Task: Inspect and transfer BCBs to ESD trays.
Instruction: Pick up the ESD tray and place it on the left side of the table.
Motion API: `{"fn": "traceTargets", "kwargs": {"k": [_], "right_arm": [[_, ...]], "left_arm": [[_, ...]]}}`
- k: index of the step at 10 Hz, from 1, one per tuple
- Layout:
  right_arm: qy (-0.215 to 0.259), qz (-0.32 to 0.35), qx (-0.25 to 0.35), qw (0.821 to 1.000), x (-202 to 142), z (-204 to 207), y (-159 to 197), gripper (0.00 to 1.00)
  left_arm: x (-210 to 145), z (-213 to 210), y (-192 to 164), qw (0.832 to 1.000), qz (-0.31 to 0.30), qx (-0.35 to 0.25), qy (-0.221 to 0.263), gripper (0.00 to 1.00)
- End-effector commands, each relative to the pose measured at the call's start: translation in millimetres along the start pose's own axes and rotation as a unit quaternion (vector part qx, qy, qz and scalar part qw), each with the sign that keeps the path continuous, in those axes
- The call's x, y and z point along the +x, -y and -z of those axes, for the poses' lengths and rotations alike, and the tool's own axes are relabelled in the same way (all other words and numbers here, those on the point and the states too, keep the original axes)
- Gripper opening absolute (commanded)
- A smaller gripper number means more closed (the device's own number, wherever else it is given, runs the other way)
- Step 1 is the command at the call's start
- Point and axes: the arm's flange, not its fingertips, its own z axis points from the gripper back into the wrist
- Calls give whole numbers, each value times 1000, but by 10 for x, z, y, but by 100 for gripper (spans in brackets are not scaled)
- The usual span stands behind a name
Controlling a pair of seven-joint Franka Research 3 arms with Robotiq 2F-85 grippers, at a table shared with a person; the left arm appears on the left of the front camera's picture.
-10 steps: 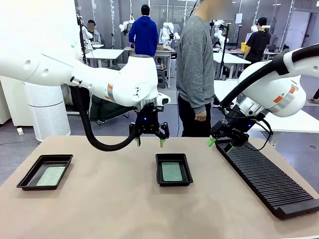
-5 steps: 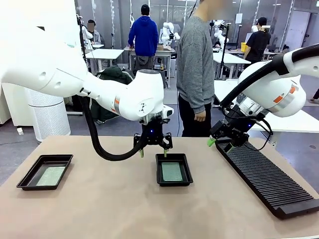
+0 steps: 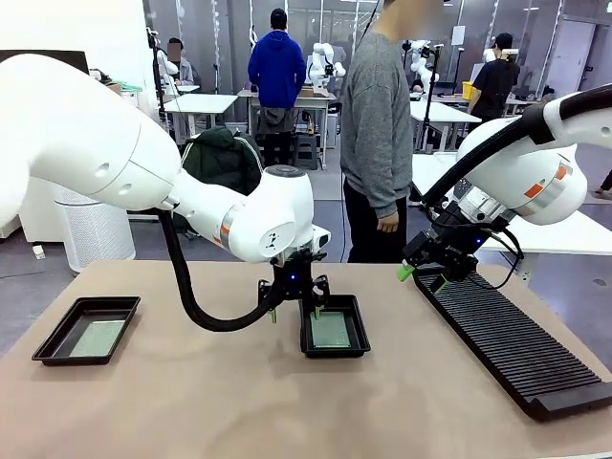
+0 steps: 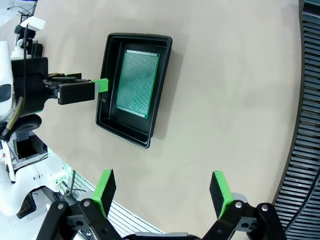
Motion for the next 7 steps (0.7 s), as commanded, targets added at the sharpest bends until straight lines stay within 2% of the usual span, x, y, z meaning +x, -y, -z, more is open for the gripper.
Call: {"fn": "traceTargets", "kwargs": {"k": [1,4,7], "right_arm": [[3,12,-4,1000,17,9,-18,100],[3,12,-4,1000,17,9,-18,100],[3,12,-4,1000,17,9,-18,100]], "left_arm": [[-60,106,-14,1000,-10,11,25,100],[-45,149,11,999,-1,18,33,83],[-60,147,21,999,-1,19,39,61]]}}
